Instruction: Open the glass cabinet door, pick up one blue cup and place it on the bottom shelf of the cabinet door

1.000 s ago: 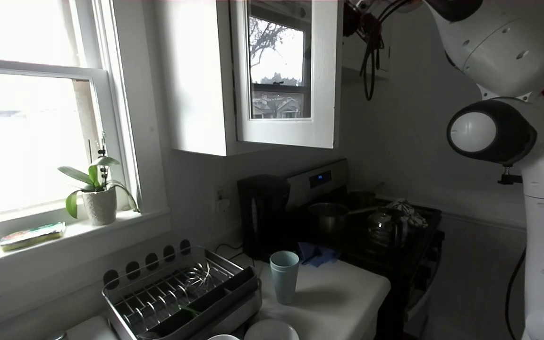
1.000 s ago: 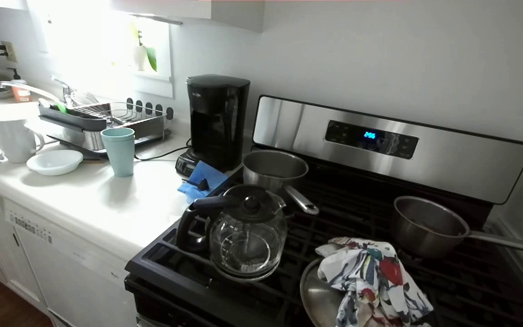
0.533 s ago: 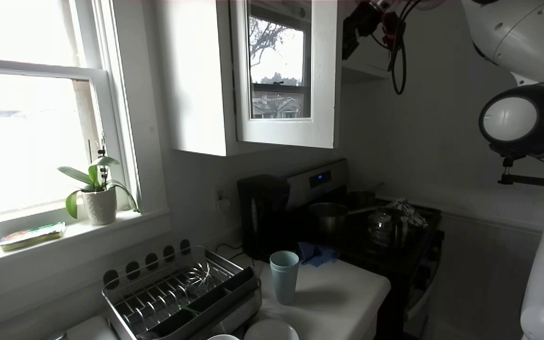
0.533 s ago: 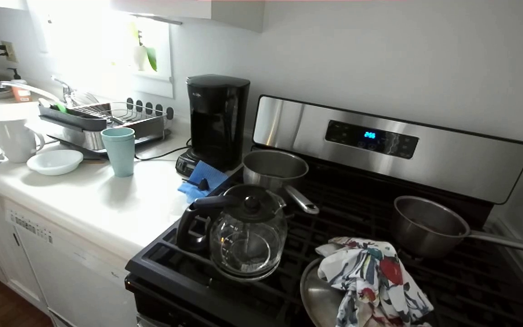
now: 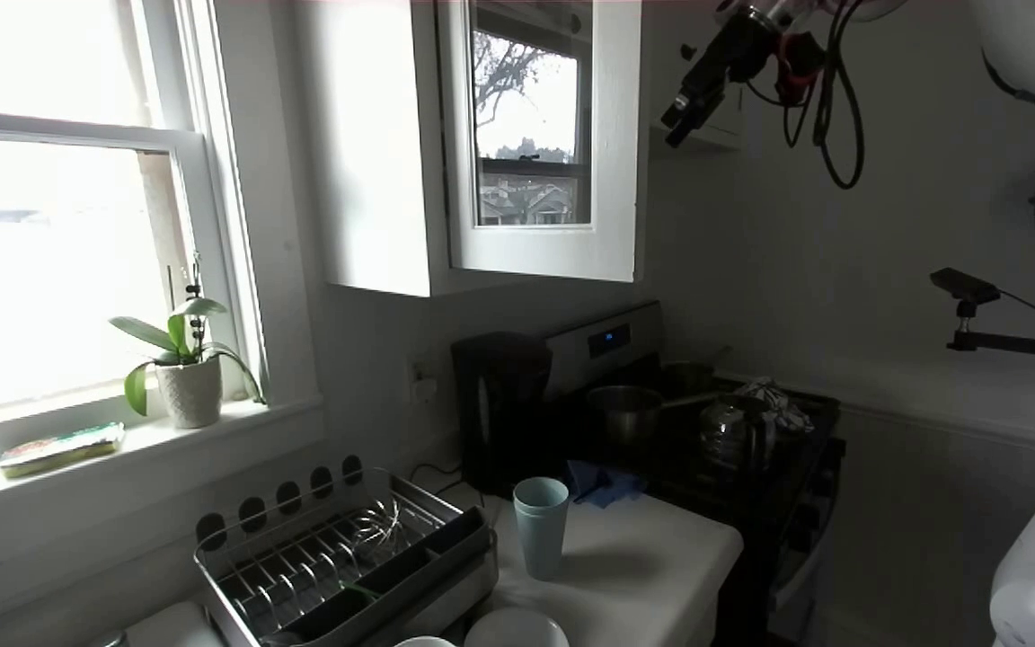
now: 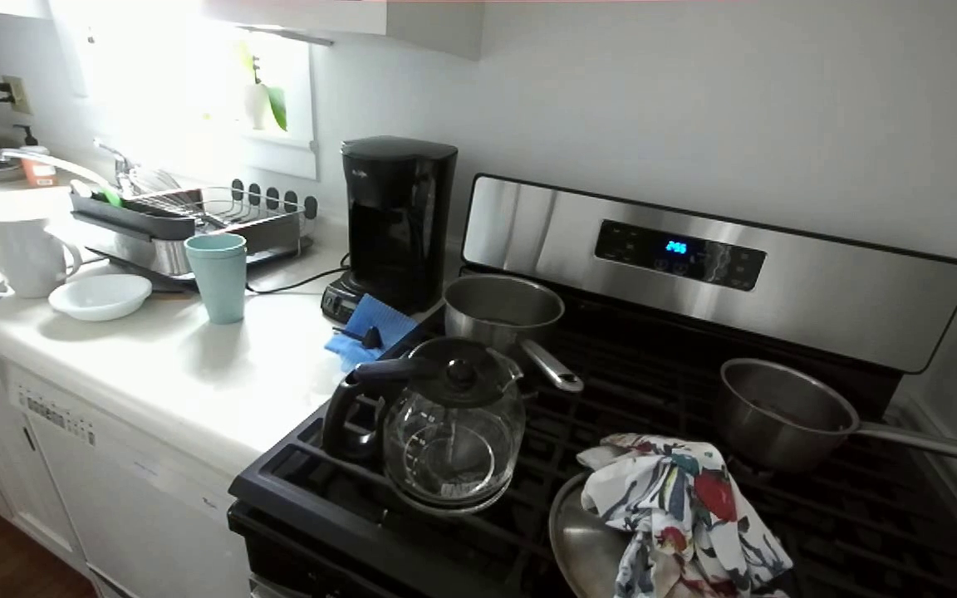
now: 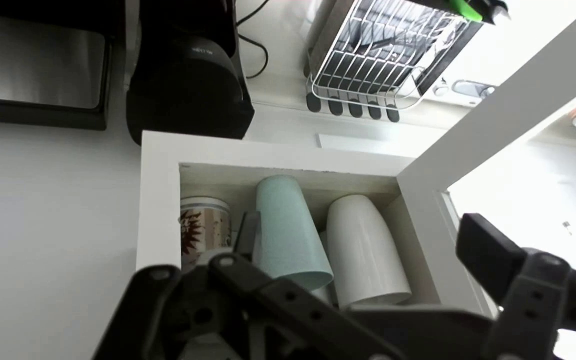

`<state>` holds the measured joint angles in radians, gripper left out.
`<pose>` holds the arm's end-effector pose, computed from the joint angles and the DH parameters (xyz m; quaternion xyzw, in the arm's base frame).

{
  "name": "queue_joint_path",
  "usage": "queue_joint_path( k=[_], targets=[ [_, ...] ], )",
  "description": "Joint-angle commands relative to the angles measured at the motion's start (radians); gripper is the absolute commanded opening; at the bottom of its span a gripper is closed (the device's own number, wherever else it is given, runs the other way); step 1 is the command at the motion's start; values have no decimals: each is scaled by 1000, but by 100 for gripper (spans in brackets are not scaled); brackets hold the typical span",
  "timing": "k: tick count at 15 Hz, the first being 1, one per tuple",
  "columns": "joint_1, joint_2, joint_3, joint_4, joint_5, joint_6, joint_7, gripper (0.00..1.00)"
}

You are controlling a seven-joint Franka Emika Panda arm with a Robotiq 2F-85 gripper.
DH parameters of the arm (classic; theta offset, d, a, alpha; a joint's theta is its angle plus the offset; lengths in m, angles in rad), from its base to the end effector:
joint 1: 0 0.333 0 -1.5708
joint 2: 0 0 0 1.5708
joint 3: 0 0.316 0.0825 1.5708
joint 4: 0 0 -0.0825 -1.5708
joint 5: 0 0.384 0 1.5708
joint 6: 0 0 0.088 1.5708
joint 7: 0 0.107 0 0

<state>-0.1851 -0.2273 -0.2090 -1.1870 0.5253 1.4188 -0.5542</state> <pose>0.3791 -0.1196 0.9039 -0.9243 -0.1679 -0.3152 0.1346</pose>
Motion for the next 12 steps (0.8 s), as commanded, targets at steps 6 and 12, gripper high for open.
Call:
queue_joint_path(
  k=[6, 12],
  targets=[
    [32, -309, -2, -468, -140, 130, -36, 100],
    [72, -283, -28, -432, -146, 111, -10, 100]
  ],
)
